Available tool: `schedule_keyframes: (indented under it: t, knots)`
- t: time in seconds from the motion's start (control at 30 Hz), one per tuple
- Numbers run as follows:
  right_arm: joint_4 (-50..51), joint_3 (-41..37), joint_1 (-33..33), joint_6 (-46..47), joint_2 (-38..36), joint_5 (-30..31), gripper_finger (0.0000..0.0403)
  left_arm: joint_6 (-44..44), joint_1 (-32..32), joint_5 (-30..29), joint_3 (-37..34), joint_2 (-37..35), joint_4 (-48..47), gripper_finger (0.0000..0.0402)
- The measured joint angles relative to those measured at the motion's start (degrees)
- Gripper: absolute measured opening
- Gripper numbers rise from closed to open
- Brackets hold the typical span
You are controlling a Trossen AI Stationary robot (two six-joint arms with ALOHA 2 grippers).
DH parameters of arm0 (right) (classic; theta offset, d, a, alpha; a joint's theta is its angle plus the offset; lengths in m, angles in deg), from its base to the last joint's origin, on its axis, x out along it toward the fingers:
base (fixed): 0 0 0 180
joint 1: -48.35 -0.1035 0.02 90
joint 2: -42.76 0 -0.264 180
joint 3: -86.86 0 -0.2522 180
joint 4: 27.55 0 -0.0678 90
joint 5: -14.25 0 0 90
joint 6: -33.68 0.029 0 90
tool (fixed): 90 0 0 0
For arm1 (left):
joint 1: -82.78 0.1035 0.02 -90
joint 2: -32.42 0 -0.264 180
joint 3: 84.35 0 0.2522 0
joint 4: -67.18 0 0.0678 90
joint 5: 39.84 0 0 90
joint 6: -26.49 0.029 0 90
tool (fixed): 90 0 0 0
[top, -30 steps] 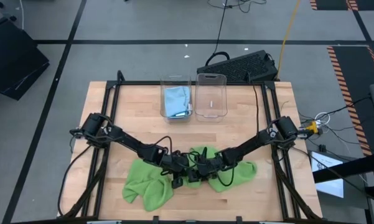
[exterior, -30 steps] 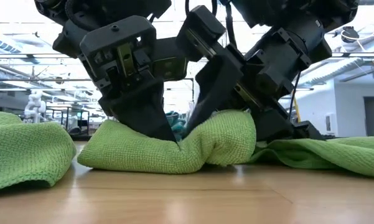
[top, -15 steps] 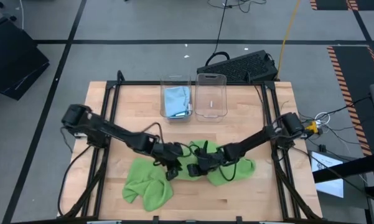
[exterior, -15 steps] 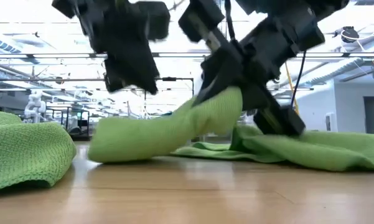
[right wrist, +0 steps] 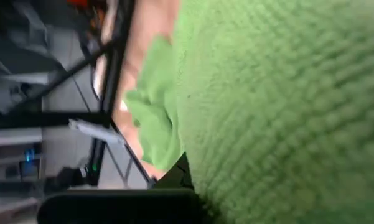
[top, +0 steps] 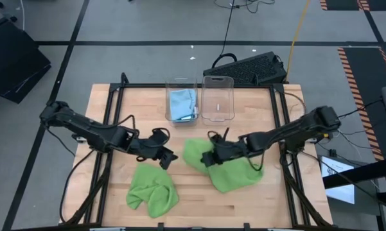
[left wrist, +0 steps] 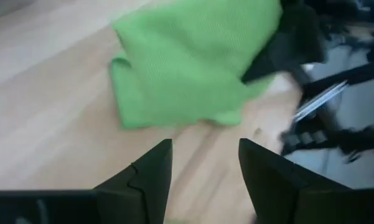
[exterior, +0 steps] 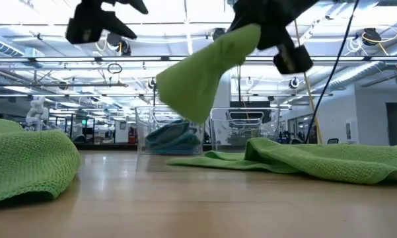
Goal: Fold microfiber towels
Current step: Put the green folded microfiber towel into the right transparent bin
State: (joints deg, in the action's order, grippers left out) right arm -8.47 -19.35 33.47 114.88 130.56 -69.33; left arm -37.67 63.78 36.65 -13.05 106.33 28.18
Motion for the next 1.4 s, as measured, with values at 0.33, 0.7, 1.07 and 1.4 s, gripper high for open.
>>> schedule_keyframes:
  t: [0.33, 0.7, 1.07, 1.4]
  knots:
    - [5.23, 0.02, 3.46, -6.48, -15.87, 16.58, 0.0013, 0.75, -1.42, -8.11, 0.02, 0.09, 20.48, 0.0189]
    - [-15.65, 0.04, 9.64, -26.55, -21.92, 18.27, 0.0014, 7.21, 9.91, -12.14, 0.05, 1.42, 42.91, 0.0325]
    - [-23.88, 0.07, 17.03, -27.82, -21.89, 13.25, 0.0014, 5.39, 20.08, -11.20, 0.29, 8.69, 67.58, 0.0391]
    - [-23.74, 0.11, 22.46, -27.73, -20.40, 6.92, 0.0014, 8.18, 24.93, -9.74, 7.55, 15.40, 67.00, 0.0381]
